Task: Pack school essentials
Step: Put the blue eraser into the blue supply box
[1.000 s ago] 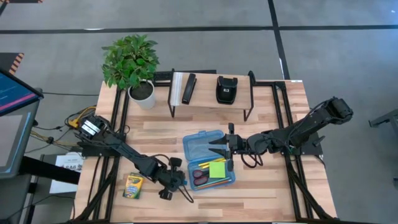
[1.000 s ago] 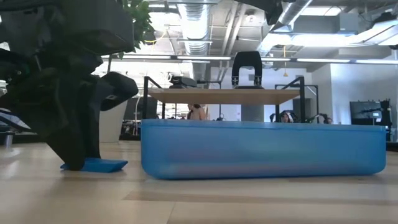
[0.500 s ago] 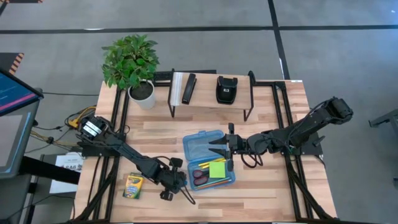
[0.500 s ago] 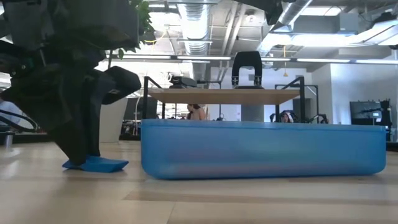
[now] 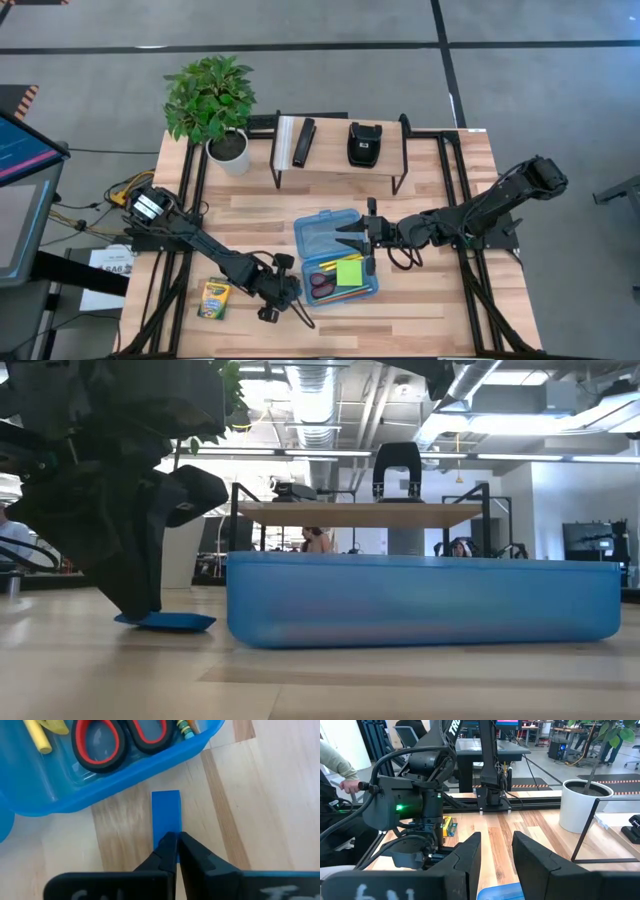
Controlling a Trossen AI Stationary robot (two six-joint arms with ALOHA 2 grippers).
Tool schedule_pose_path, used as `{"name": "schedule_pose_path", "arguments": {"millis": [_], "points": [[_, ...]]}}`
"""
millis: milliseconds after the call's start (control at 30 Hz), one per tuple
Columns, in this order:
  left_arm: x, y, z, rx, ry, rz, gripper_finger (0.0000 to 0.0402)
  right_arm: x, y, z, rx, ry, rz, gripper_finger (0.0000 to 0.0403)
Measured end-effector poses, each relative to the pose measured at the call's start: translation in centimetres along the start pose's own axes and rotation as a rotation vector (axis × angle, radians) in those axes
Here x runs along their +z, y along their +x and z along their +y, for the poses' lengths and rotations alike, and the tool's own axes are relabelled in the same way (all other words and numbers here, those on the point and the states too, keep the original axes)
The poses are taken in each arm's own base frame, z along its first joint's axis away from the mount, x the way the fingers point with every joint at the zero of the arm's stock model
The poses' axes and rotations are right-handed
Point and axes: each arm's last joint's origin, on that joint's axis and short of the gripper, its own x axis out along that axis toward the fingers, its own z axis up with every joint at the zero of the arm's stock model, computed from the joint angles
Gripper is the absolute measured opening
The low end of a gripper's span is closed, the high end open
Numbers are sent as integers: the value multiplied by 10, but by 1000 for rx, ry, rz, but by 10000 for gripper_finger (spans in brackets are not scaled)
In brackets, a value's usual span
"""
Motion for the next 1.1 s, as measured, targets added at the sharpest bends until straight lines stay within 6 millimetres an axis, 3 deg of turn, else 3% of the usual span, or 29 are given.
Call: {"name": "schedule_pose_path", "arguments": {"millis": [533,800,1100], "points": [[24,-27,-14,76,59,11,0,0,0,0,0,0,0,134],[21,-26,-13,81,29,30,3,0,0,0,0,0,0,134],[19,-28,-20,143,57,2,88,0,0,0,0,0,1,134]]}}
